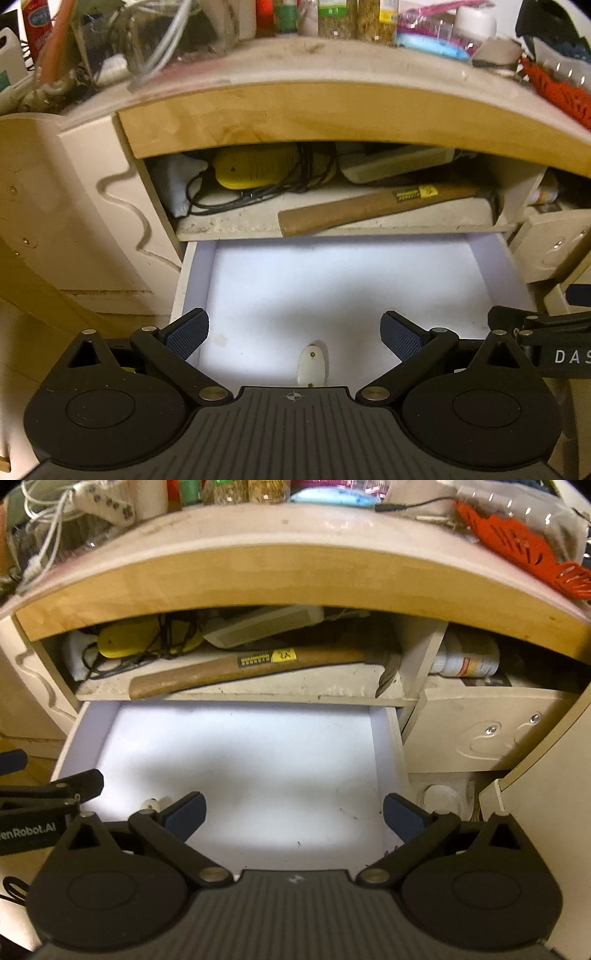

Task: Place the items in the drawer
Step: 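Raise and back both tools away from the drawer interior, then move both tools down toward the drawer front edge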

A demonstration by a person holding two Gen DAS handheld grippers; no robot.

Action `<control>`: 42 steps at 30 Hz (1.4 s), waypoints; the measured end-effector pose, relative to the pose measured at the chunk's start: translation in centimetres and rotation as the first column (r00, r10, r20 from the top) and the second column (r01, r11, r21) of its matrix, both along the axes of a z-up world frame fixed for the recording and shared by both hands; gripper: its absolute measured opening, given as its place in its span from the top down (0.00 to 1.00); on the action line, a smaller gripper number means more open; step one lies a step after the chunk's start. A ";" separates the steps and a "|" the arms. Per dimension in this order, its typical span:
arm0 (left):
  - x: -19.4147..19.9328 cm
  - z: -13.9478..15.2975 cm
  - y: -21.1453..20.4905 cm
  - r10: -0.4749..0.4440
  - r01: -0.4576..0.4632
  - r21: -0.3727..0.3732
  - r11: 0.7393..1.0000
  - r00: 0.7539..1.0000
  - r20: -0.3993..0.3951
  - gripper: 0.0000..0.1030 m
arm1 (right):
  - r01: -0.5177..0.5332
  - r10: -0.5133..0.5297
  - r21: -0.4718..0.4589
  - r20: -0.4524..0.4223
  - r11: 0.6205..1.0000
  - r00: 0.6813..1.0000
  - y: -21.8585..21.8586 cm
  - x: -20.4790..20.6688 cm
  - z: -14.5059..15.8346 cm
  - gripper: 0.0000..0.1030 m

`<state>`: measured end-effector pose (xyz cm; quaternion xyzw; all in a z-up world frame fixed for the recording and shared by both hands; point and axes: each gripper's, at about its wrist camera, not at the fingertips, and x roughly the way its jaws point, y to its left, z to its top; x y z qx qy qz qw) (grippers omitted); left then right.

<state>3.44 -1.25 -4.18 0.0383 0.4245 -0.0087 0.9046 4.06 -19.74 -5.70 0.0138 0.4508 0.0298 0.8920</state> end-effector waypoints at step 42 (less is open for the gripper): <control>-2.4 -6.3 1.2 -0.043 0.046 0.005 0.999 0.958 -0.283 0.01 | -0.082 0.067 -0.047 -0.261 0.996 0.963 1.1 -2.7 -5.7 0.00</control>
